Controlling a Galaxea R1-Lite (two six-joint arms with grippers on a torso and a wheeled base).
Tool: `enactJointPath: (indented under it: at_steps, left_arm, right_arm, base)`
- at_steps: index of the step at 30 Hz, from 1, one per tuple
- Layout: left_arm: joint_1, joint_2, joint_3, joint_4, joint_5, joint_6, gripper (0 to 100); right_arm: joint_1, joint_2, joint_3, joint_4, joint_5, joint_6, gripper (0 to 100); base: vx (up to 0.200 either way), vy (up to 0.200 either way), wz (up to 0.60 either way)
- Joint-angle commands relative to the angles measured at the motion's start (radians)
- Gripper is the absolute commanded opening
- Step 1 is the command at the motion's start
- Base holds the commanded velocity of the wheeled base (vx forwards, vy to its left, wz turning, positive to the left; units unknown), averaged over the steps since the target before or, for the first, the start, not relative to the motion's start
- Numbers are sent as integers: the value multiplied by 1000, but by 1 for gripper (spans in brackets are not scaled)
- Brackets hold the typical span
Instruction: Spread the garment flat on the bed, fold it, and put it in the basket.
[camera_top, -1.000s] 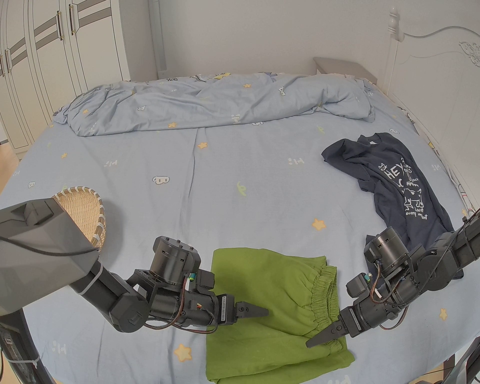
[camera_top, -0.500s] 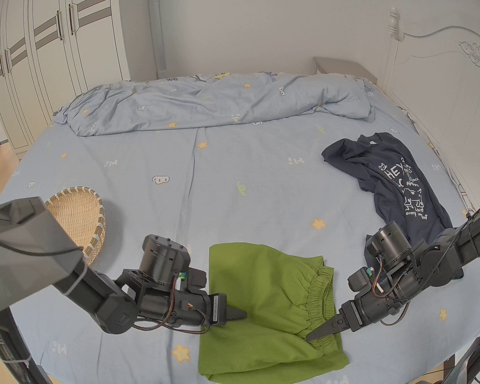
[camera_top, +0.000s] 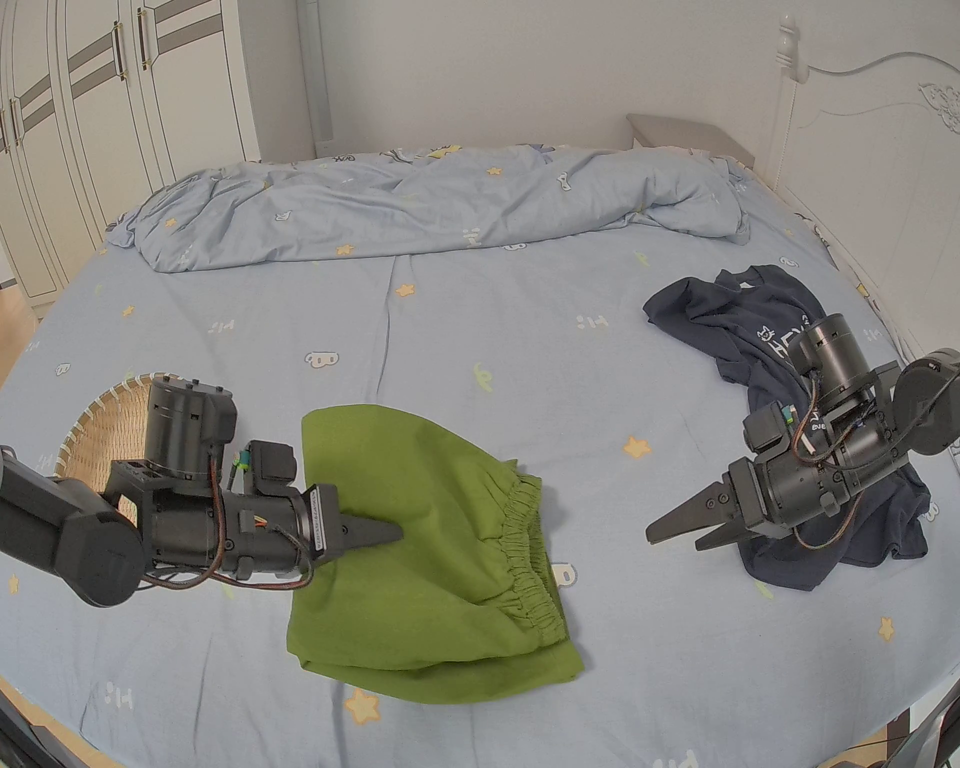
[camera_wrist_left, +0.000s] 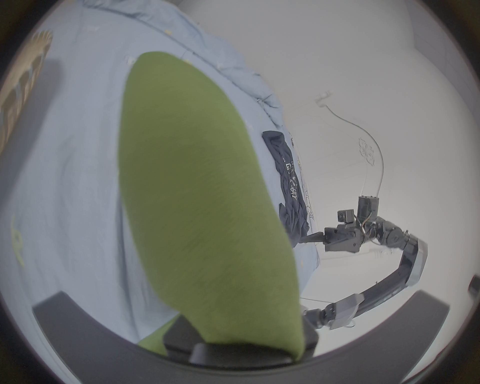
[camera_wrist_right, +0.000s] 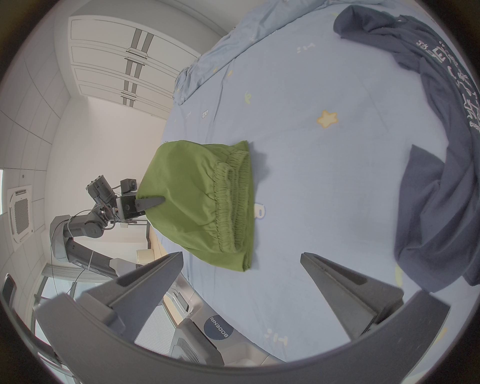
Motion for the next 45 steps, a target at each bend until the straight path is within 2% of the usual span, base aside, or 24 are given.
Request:
enactJointPath:
  at_steps: [1,5,10,11,12,13,17,40,43,45]
  left_arm:
    - [44,-35,-19,43,-1,96,0]
    - [58,-49,-27,117,1,168,0]
    - [102,-122,-85,252,1,199,0]
    - [108,-173,-151,391,1,209,0]
    - [108,-185,-168,425,1,212,0]
    - [121,-221,-226,546,1,228,0]
    - [144,-262,-332,749,1,274,0]
    - [87,-234,-335,787,4,280,0]
    - [79,-239,-329,787,10,289,0]
    - [55,-248,-309,784,64,335,0]
  right_arm:
    - [-21,-16,20,18,0,-30,100]
    - [-31,-19,31,21,2,-50,100]
    - [-34,-24,33,24,2,-50,100]
    - [-31,-36,33,32,2,-53,100]
    - [-30,-38,33,35,2,-53,100]
    - [-24,-39,33,43,2,-57,100]
    - [-24,-39,34,49,0,-59,100]
    - [-24,-50,46,49,0,-70,100]
    - [-21,-61,51,49,0,-79,100]
    - [-18,-90,62,44,0,-80,100]
  base:
    - [0,0,0]
    - [0,0,0]
    - [0,0,0]
    - [0,200,0]
    - [0,200,0]
    - [0,200,0]
    - [0,200,0]
    - [0,200,0]
    - [0,0,0]
    - [0,0,0]
